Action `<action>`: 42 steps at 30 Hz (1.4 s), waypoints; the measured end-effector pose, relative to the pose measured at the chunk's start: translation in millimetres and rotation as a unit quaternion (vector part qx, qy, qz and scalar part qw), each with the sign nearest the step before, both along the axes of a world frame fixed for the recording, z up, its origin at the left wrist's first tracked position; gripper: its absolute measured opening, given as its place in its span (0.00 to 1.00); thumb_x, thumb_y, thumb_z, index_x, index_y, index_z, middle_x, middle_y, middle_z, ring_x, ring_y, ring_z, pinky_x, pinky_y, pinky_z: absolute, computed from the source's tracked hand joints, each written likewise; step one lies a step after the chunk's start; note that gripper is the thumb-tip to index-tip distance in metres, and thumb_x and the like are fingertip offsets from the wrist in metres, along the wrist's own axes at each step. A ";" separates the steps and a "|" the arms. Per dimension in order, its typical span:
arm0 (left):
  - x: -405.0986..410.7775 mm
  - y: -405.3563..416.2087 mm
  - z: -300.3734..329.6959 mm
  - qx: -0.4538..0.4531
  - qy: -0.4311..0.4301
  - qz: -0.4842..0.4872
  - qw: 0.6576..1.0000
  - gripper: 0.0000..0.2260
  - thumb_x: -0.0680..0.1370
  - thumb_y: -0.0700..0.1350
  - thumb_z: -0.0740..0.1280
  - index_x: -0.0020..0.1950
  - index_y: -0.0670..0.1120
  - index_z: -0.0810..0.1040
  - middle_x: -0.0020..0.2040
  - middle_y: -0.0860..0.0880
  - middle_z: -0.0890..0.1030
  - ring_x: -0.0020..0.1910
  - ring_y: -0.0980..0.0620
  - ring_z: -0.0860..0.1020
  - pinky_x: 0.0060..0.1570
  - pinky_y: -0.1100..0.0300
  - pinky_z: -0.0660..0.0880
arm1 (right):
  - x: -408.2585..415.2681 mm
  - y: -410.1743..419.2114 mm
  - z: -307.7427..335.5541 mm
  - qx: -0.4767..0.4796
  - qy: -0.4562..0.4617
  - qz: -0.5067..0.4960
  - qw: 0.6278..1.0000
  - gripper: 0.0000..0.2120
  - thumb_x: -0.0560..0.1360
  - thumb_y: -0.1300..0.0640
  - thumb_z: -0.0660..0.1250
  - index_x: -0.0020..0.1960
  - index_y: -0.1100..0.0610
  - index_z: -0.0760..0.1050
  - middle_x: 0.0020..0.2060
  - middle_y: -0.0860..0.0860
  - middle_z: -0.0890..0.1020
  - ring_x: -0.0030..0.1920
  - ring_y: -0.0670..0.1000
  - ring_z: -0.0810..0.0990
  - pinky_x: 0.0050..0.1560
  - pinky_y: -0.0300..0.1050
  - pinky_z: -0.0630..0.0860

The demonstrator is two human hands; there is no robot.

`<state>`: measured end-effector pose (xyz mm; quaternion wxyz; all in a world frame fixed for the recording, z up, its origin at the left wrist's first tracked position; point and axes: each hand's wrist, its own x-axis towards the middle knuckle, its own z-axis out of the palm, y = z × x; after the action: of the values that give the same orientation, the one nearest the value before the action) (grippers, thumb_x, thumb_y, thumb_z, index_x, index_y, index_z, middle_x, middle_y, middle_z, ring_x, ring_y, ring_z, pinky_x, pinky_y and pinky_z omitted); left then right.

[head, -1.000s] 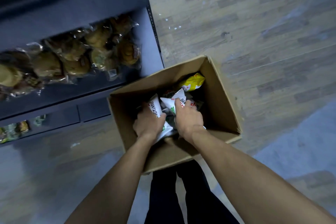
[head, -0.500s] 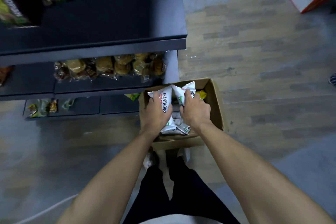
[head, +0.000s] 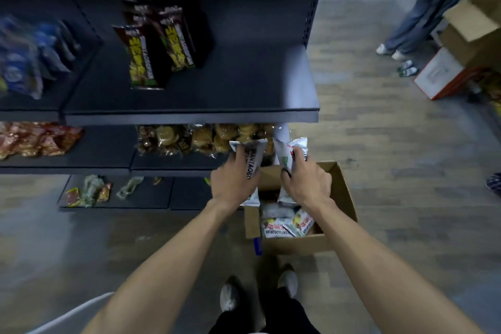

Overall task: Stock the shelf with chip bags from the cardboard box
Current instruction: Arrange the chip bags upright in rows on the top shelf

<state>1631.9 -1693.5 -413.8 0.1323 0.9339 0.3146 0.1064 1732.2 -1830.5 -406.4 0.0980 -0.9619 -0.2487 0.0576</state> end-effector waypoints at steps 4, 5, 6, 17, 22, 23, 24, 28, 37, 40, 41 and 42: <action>-13.7 37.5 58.1 0.068 -0.072 -0.008 0.995 0.24 0.74 0.60 0.63 0.64 0.48 0.65 0.44 0.48 0.80 0.37 0.43 0.81 0.29 0.54 0.73 | -9.7 34.3 55.1 0.065 -0.071 0.029 0.995 0.28 0.75 0.44 0.64 0.72 0.48 0.60 0.59 0.55 0.75 0.52 0.61 0.80 0.44 0.54 0.76; -16.8 46.9 74.2 0.079 -0.091 0.000 0.993 0.24 0.74 0.60 0.63 0.63 0.48 0.65 0.44 0.49 0.79 0.37 0.44 0.80 0.29 0.55 0.72 | -12.1 42.7 71.7 0.070 -0.094 0.033 0.993 0.28 0.75 0.44 0.64 0.72 0.48 0.60 0.59 0.55 0.75 0.52 0.61 0.80 0.43 0.54 0.76; -17.4 56.4 92.3 0.097 -0.117 0.005 0.988 0.24 0.73 0.60 0.63 0.63 0.48 0.65 0.44 0.49 0.78 0.37 0.44 0.80 0.29 0.55 0.72 | -13.4 52.7 90.0 0.085 -0.122 0.037 0.988 0.28 0.74 0.44 0.64 0.71 0.48 0.61 0.58 0.54 0.76 0.51 0.60 0.80 0.42 0.53 0.75; -10.9 124.2 268.9 0.198 -0.319 0.002 0.927 0.23 0.74 0.58 0.65 0.61 0.45 0.67 0.45 0.50 0.78 0.36 0.46 0.79 0.27 0.57 0.69 | -20.9 125.2 275.3 0.250 -0.285 0.045 0.924 0.24 0.74 0.43 0.64 0.66 0.49 0.62 0.49 0.51 0.76 0.43 0.58 0.80 0.38 0.53 0.77; 6.2 135.7 297.1 0.216 -0.328 0.008 0.919 0.22 0.76 0.57 0.64 0.62 0.44 0.66 0.48 0.49 0.78 0.40 0.45 0.79 0.28 0.57 0.66 | -5.1 143.5 305.2 0.266 -0.291 0.033 0.918 0.23 0.75 0.42 0.62 0.65 0.50 0.63 0.50 0.51 0.76 0.43 0.60 0.80 0.38 0.50 0.71; 13.4 140.8 308.4 0.223 -0.333 0.009 0.916 0.22 0.76 0.57 0.64 0.62 0.45 0.66 0.49 0.49 0.77 0.40 0.45 0.79 0.28 0.57 0.66 | 0.4 150.3 317.0 0.274 -0.292 0.031 0.916 0.23 0.75 0.42 0.62 0.65 0.50 0.63 0.49 0.51 0.76 0.43 0.60 0.80 0.38 0.50 0.71; 21.0 146.5 319.1 0.228 -0.336 0.012 0.914 0.21 0.77 0.57 0.63 0.62 0.45 0.65 0.50 0.49 0.77 0.41 0.45 0.79 0.29 0.57 0.66 | 7.1 157.8 328.0 0.279 -0.293 0.030 0.914 0.23 0.75 0.41 0.62 0.65 0.50 0.63 0.50 0.51 0.76 0.43 0.60 0.80 0.39 0.50 0.70; 47.8 168.1 348.5 0.251 -0.323 0.037 0.912 0.21 0.78 0.58 0.61 0.65 0.47 0.65 0.54 0.47 0.77 0.44 0.44 0.80 0.29 0.57 0.65 | 32.3 187.3 358.3 0.288 -0.288 0.022 0.913 0.22 0.76 0.41 0.61 0.64 0.51 0.63 0.50 0.52 0.76 0.44 0.59 0.79 0.39 0.49 0.70; 101.4 214.5 361.1 0.275 -0.260 0.090 0.921 0.24 0.78 0.57 0.61 0.70 0.47 0.65 0.60 0.43 0.74 0.51 0.44 0.78 0.30 0.57 0.67 | 80.2 248.5 361.9 0.291 -0.273 0.015 0.917 0.24 0.76 0.43 0.60 0.68 0.52 0.61 0.55 0.54 0.72 0.51 0.60 0.78 0.40 0.49 0.68; 114.7 225.7 351.6 0.269 -0.269 0.087 0.921 0.23 0.78 0.57 0.61 0.69 0.46 0.66 0.58 0.42 0.73 0.50 0.44 0.76 0.30 0.57 0.69 | 90.5 258.1 351.7 0.315 -0.265 0.020 0.911 0.26 0.76 0.42 0.61 0.69 0.50 0.60 0.57 0.54 0.67 0.54 0.59 0.74 0.40 0.50 0.69; 118.3 228.7 347.0 0.268 -0.278 0.081 0.919 0.24 0.78 0.56 0.62 0.69 0.46 0.66 0.57 0.42 0.72 0.50 0.44 0.76 0.31 0.56 0.70 | 93.0 260.9 346.8 0.324 -0.262 0.024 0.909 0.27 0.76 0.41 0.61 0.70 0.49 0.59 0.59 0.54 0.65 0.55 0.59 0.73 0.41 0.51 0.71; 121.5 230.7 342.3 0.266 -0.289 0.076 0.916 0.24 0.78 0.56 0.62 0.70 0.46 0.66 0.57 0.42 0.71 0.50 0.43 0.75 0.34 0.55 0.72 | 94.5 263.5 341.7 0.331 -0.258 0.027 0.907 0.28 0.76 0.40 0.61 0.71 0.49 0.57 0.60 0.54 0.64 0.56 0.59 0.72 0.42 0.53 0.73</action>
<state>1753.4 -1462.8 -71.4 -0.0448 0.8365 0.2929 0.4610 1826.7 -1567.0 -64.7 0.3420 -0.8481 -0.2964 -0.2757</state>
